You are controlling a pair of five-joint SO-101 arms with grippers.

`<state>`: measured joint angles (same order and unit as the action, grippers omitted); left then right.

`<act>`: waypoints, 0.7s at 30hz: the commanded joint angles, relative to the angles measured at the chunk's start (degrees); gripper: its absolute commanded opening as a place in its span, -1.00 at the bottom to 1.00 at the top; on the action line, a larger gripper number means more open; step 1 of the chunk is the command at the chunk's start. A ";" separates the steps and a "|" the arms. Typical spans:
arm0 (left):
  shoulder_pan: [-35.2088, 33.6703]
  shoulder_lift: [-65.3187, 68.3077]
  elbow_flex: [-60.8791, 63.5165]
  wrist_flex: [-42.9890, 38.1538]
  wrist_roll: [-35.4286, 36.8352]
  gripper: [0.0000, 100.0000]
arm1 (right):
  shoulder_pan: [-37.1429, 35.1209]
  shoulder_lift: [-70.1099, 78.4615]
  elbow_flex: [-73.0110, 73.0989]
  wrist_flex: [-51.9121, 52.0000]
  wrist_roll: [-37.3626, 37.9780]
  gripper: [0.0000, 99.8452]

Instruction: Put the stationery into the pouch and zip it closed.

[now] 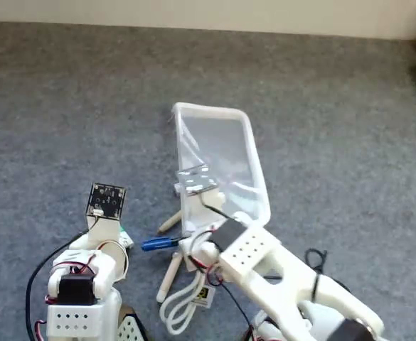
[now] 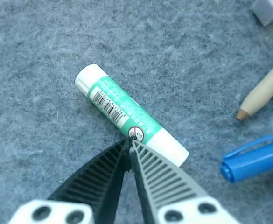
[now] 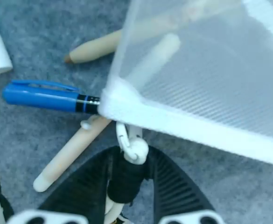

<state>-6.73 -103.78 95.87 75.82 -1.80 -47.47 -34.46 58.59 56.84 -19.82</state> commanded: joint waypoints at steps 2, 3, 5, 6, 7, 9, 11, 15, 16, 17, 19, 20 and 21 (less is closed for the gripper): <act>-0.66 -0.48 1.27 0.18 0.44 -0.99 | 4.44 -9.80 3.03 -3.30 0.88 -0.99; -0.66 -0.48 1.27 0.18 0.44 -0.99 | 4.70 -11.47 3.91 -3.91 0.88 -0.99; -0.66 -0.48 1.27 0.18 0.44 -0.99 | 4.79 -14.90 5.49 -4.35 0.88 -0.99; -0.66 -0.48 1.27 0.18 0.44 -0.99 | 4.88 -16.48 6.02 -4.35 0.88 -0.99; -0.66 -0.48 1.27 0.18 0.44 -0.99 | 4.88 -18.07 6.55 -4.35 0.88 -0.99; -0.66 -0.48 1.27 0.18 0.44 -0.99 | 5.41 -20.88 7.43 -4.70 0.88 -0.99; -0.66 -0.48 1.27 0.18 0.44 -0.99 | 6.64 -23.34 7.78 -4.70 0.88 -0.99; -0.66 -0.48 1.27 0.18 0.44 -0.99 | 8.22 -26.42 8.31 -4.70 0.88 -0.99; -0.66 -0.48 1.27 0.18 0.44 -0.99 | 8.31 -26.77 8.40 -4.70 0.88 -0.99; -0.66 -0.48 1.27 0.18 0.44 -0.99 | 8.31 -26.86 8.40 -4.70 0.88 -0.99; -0.66 -0.48 1.27 0.18 0.44 -0.99 | 8.31 -26.86 8.40 -4.70 0.88 -0.99; -0.66 -0.48 1.27 0.18 0.44 -0.99 | 8.31 -26.86 8.40 -4.70 0.70 -0.99; -0.66 -0.48 1.27 0.18 0.44 -0.99 | 8.31 -26.86 8.40 -4.79 0.70 -0.99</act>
<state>-6.73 -103.78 95.87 75.82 -1.80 -40.09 -59.52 67.30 53.05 -19.74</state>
